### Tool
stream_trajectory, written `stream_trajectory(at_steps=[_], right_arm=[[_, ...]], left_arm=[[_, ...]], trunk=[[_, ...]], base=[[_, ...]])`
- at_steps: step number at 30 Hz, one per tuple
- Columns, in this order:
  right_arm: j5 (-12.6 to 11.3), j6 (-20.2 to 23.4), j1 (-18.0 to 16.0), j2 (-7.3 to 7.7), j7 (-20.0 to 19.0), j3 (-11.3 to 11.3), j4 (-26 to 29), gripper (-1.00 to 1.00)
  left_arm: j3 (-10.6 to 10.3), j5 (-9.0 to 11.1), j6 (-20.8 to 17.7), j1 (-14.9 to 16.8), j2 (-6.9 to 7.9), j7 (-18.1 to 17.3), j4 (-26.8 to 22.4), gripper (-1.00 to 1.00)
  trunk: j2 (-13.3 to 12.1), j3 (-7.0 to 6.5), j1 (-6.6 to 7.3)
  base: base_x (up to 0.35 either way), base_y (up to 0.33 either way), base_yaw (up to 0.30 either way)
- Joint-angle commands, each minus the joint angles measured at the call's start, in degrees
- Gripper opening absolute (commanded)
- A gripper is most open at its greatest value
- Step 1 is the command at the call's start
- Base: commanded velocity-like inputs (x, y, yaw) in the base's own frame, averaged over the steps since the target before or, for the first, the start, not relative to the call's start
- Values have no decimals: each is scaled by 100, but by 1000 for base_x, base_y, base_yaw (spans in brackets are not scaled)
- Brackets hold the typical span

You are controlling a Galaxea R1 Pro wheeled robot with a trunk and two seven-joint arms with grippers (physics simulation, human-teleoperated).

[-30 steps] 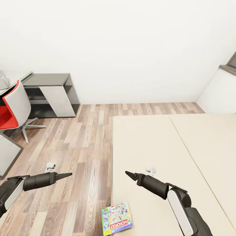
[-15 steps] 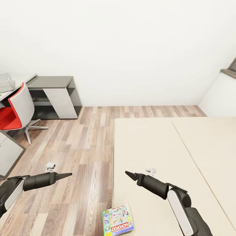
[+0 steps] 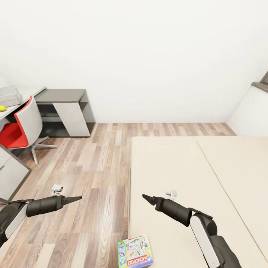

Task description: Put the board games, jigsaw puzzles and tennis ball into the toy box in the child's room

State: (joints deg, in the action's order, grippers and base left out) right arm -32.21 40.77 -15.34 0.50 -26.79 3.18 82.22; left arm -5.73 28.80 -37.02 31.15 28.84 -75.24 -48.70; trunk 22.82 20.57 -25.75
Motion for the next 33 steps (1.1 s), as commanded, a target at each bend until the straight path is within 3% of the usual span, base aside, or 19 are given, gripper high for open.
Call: stream_trajectory(at_steps=[1, 33], right_arm=[[-17, 28, -4, 3, 1, 2, 4, 100], [-13, 28, -4, -23, 3, 24, 4, 100]], left_arm=[[-24, 47, -60, 5, 8, 0, 1, 100], [-24, 47, -60, 5, 8, 0, 1, 100]], trunk=[[10, 6, -3], [10, -127, -3]], base=[[0, 0, 21], [0, 0, -45]])
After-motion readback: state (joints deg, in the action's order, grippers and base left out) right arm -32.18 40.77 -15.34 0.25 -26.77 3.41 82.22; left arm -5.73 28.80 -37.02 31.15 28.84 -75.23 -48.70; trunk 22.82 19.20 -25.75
